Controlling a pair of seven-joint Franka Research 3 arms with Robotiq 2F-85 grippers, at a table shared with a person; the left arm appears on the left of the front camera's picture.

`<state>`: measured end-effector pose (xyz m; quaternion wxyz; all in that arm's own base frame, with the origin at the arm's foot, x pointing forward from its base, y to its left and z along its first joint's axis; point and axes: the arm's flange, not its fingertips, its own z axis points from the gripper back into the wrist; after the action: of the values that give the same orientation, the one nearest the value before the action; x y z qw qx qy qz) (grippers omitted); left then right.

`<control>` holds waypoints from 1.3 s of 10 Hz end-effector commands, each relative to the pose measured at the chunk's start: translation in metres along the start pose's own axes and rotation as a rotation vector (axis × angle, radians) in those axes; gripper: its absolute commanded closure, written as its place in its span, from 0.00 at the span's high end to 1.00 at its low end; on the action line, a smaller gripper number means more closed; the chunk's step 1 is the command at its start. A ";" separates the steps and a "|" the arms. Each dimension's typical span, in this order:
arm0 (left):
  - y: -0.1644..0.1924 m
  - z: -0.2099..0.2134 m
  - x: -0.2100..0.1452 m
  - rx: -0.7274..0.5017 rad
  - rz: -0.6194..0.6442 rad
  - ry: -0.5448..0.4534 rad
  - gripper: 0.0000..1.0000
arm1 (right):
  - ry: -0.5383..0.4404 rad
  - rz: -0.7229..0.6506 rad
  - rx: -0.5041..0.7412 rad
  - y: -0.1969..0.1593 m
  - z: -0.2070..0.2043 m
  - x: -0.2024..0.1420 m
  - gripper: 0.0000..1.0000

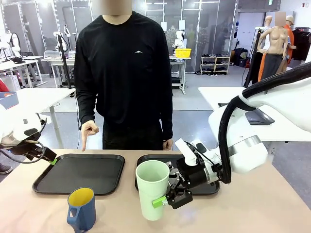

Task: Sort and store the cups by type.
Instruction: Place the picked Reusable plastic cup into the Flat Tray indicated by the person.

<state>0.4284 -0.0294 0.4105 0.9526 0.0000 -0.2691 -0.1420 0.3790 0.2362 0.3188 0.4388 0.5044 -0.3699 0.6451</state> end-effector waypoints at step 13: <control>0.002 0.000 -0.001 -0.004 0.004 0.002 1.00 | 0.075 -0.029 -0.007 -0.147 -0.056 0.063 0.86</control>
<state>0.4284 -0.0296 0.4106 0.9525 0.0001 -0.2692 -0.1422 0.4641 0.3232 0.3721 0.4497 0.4849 -0.3736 0.6504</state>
